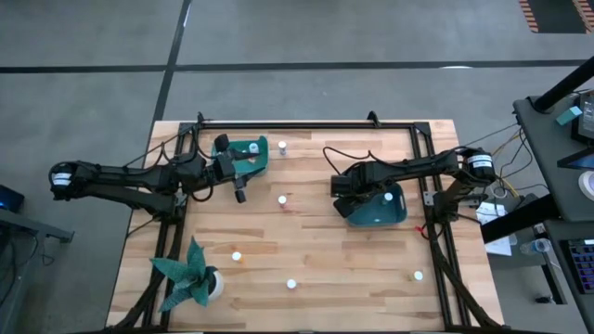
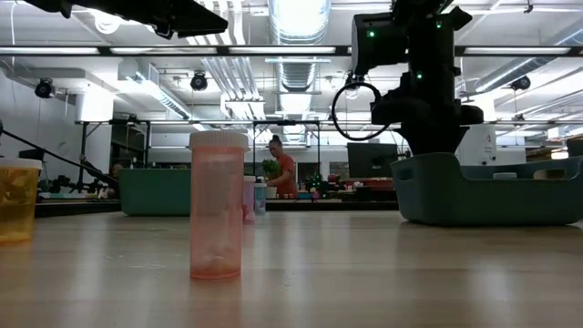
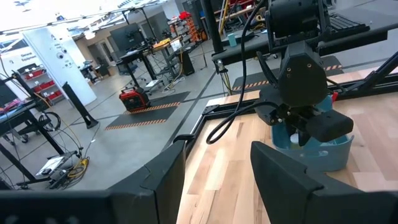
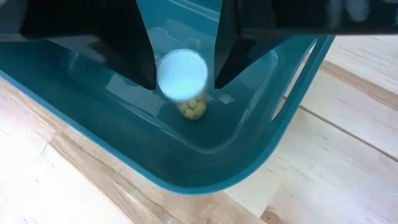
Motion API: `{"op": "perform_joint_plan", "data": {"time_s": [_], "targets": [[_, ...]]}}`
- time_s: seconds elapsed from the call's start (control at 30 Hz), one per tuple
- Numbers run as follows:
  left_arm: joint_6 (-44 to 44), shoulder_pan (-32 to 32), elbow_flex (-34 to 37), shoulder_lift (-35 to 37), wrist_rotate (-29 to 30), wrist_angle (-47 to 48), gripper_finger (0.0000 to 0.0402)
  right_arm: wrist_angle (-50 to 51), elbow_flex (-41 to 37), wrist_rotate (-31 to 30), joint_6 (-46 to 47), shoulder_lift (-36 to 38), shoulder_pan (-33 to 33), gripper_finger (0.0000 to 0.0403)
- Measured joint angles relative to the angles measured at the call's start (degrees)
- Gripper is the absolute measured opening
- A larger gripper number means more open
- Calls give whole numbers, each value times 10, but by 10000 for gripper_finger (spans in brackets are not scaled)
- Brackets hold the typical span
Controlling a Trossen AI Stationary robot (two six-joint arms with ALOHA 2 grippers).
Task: Pick and place medicine bottles into bin by pill shape (circle, oval)
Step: Put the left yellow tablet bottle into the blue bin, then put the pink capsule bottle into the green bin
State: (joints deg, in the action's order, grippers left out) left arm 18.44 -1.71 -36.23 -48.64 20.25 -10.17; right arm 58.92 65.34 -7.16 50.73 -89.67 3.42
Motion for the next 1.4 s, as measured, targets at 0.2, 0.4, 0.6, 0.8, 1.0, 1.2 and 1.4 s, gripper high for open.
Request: {"op": "perform_joint_plan", "data": {"time_s": [0.2, 0.4, 0.6, 0.8, 1.0, 1.2, 1.4], "targets": [[0, 0, 0, 0, 0, 0, 166, 0, 0, 0, 1, 0, 0, 166], [0, 0, 0, 0, 0, 0, 167, 28, 15, -5, -5, 3, 4, 166], [0, 0, 0, 0, 0, 0, 167, 54, 49, -6, -20, 4, 4, 167], [0, 0, 0, 0, 0, 0, 166, 53, 69, -32, -54, 22, -7, 166], [-14, 0, 0, 0, 0, 1, 166, 36, 67, -98, -99, 74, -36, 154], [-60, 0, 0, -5, 0, 2, 167, -94, 16, -139, -211, 159, -82, 138], [-110, 0, 1, -38, -3, 5, 167, -323, -89, -139, -371, 257, -104, 128]]}}
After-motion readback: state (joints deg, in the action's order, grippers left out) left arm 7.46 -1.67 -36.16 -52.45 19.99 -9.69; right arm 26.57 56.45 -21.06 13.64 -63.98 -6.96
